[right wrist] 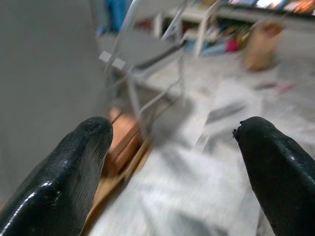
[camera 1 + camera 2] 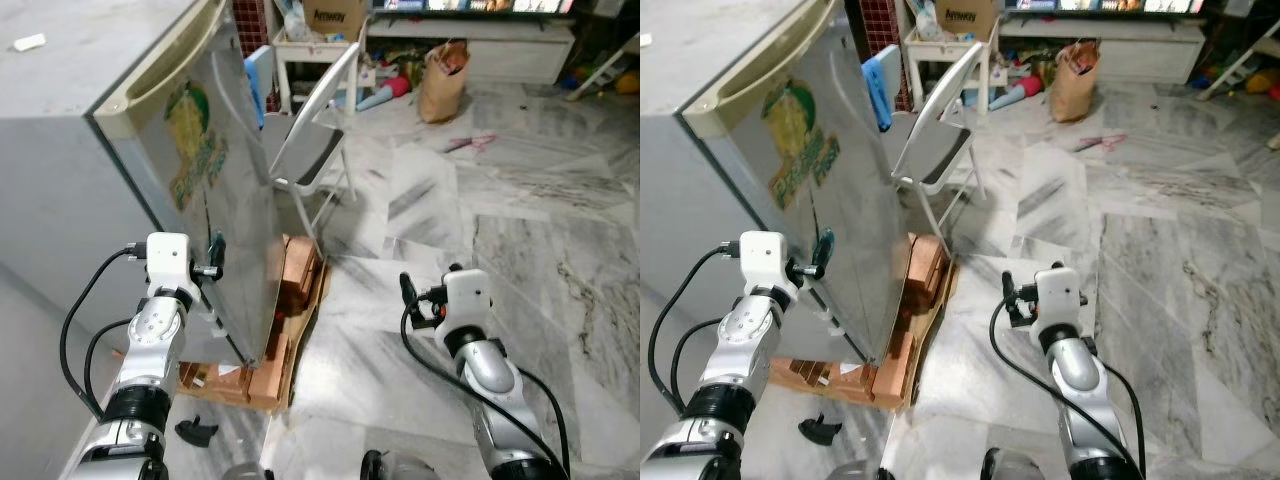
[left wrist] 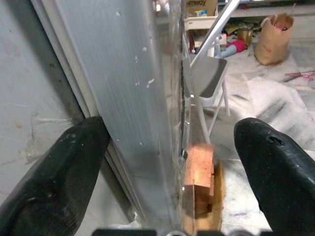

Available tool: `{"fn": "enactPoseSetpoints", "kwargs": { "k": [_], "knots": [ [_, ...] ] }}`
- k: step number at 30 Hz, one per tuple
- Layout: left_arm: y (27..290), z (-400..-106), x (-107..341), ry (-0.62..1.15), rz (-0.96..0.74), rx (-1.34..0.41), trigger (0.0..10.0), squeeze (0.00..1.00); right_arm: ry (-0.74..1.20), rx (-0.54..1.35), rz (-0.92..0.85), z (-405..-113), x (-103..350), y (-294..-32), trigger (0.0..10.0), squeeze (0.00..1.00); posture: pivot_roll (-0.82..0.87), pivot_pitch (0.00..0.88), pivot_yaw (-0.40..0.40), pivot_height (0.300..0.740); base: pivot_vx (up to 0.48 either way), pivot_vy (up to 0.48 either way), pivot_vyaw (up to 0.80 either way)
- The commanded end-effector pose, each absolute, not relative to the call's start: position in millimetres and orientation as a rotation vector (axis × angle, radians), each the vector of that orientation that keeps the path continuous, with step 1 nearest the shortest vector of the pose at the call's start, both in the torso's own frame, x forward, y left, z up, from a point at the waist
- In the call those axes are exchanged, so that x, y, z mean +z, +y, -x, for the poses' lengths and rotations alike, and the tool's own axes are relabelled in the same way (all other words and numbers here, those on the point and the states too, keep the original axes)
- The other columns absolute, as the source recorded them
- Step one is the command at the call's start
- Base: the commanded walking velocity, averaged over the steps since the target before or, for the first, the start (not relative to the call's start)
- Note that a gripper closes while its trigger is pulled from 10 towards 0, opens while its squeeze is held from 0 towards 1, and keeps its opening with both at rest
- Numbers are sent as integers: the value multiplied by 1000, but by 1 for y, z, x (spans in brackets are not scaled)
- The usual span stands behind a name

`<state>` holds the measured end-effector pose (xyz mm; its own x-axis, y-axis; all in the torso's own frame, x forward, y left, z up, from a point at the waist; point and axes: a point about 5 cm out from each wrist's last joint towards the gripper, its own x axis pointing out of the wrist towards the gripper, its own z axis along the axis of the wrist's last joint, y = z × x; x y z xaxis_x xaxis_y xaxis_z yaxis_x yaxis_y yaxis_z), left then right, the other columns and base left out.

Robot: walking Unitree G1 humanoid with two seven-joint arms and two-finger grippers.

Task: Restocking fridge

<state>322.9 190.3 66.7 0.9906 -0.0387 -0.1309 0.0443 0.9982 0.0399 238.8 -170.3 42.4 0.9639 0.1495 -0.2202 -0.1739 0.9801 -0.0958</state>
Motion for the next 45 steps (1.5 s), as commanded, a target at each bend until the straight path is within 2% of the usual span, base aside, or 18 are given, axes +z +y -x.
{"fn": "enactPoseSetpoints", "kwargs": {
  "k": [1,2,3,4,5,8,9,10,14,17,19,21,22,23,25,26,32,45],
  "knots": [
    [170,-335,79,106,-46,-135,10000,0,240,185,122,-231,40,-170,10000,0,-88,5,50,740,0,0,0],
    [170,-335,79,106,-46,-135,10000,0,240,185,122,-231,40,-170,10000,0,-88,5,50,740,0,0,0],
    [121,-345,95,57,-39,-339,10000,0,284,179,131,-219,31,-176,10000,0,-86,0,49,740,0,0,0],
    [121,-345,95,57,-39,-339,10000,0,284,179,131,-219,31,-176,10000,0,-86,0,49,740,0,0,0],
    [60,-342,114,-5,-38,-586,10000,0,317,167,128,-211,26,-181,10000,0,-86,0,50,740,0,0,0],
    [-8,-320,137,-94,-32,-872,10000,0,340,163,123,-209,23,-182,10000,0,-96,0,58,740,0,0,0],
    [-50,-297,153,-147,16,-1063,10000,0,351,169,118,-209,21,-180,10000,0,-108,0,67,740,0,0,0],
    [-50,-297,153,-147,16,-1063,10000,0,351,169,118,-209,21,-180,10000,0,-108,0,67,740,0,0,0],
    [-85,-277,175,-242,66,-1219,10000,0,361,177,121,-209,20,-177,10000,0,-133,0,90,740,0,0,0],
    [-80,-286,174,-250,38,-1174,10000,0,359,178,124,-209,21,-176,10000,0,-134,0,92,740,0,0,0],
    [-46,-311,166,-194,49,-1021,10000,0,353,175,117,-209,22,-175,10000,0,-126,0,97,740,0,0,0],
    [-30,-317,163,-188,27,-976,10000,0,343,178,113,-210,23,-174,10000,0,-121,0,97,740,0,0,0],
    [-9,-325,157,-166,8,-894,10000,0,331,189,110,-211,25,-172,10000,0,-111,0,97,740,0,0,0],
    [-9,-325,157,-166,8,-894,10000,0,331,189,110,-211,25,-172,10000,0,-111,0,97,740,0,0,0],
    [24,-333,150,-159,-23,-774,10000,0,310,199,112,-214,29,-171,10000,0,-89,0,90,740,0,0,0],
    [24,-333,150,-159,-23,-774,10000,0,310,199,112,-214,29,-171,10000,0,-89,0,90,740,0,0,0],
    [80,-330,124,-111,-33,-541,10000,0,246,202,97,-224,42,-163,10000,0,-77,8,77,740,0,0,-133],
    [131,-314,100,-41,-39,-336,10000,0,171,190,118,-246,48,-162,10000,0,-55,0,68,740,0,-414,-738]
  ]
}}
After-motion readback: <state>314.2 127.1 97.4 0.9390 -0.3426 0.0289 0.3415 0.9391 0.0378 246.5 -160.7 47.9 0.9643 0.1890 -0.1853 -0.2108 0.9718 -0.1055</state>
